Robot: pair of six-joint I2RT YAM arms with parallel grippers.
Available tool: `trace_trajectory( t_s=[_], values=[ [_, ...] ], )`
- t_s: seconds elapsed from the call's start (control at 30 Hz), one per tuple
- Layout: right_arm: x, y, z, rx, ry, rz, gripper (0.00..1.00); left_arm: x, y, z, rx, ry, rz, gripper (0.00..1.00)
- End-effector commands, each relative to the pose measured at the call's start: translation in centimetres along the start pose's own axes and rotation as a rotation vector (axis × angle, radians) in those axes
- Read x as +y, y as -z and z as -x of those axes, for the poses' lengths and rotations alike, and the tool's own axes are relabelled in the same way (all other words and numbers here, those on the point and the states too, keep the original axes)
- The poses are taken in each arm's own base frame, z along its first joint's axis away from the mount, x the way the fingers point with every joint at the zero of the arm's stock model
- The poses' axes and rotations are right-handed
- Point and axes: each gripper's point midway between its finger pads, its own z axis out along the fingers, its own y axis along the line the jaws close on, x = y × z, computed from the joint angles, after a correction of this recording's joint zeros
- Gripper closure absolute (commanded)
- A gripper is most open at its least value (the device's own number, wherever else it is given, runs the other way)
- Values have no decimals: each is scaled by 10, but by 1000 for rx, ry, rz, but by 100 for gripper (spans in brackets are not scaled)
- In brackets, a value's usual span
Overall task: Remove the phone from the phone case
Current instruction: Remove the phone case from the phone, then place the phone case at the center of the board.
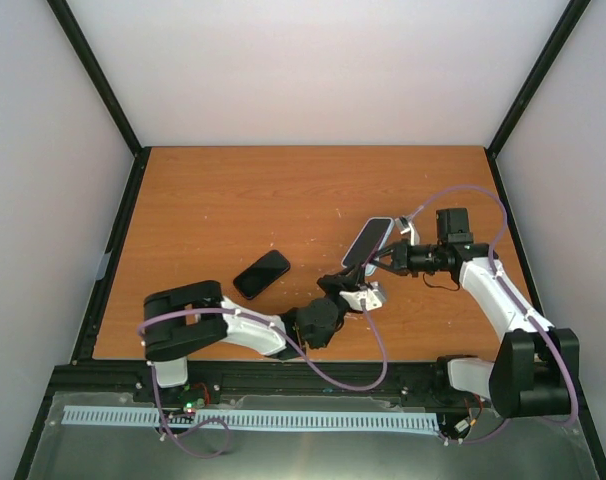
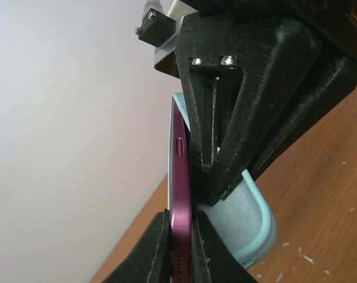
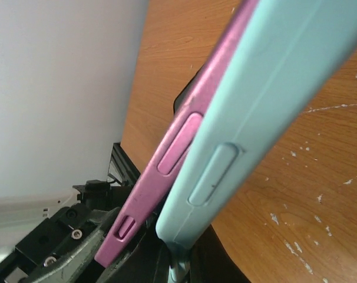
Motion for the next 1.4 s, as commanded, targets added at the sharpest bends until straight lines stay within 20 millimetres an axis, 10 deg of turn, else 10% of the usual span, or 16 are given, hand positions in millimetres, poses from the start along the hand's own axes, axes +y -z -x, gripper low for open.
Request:
trace_trajectory(
  t_s=[0.0, 0.7, 1.1, 1.37],
  values=[
    [-22, 11, 12, -66, 78, -164, 97, 54, 7, 1, 65, 274, 98, 100],
    [-35, 26, 21, -64, 241, -367, 97, 116, 18, 7, 35, 561, 121, 100],
    [-34, 14, 38, 64, 254, -479, 97, 126, 10, -9, 68, 709, 114, 100],
    [-59, 40, 64, 111, 267, -495, 97, 127, 16, -18, 109, 677, 111, 100]
  ],
)
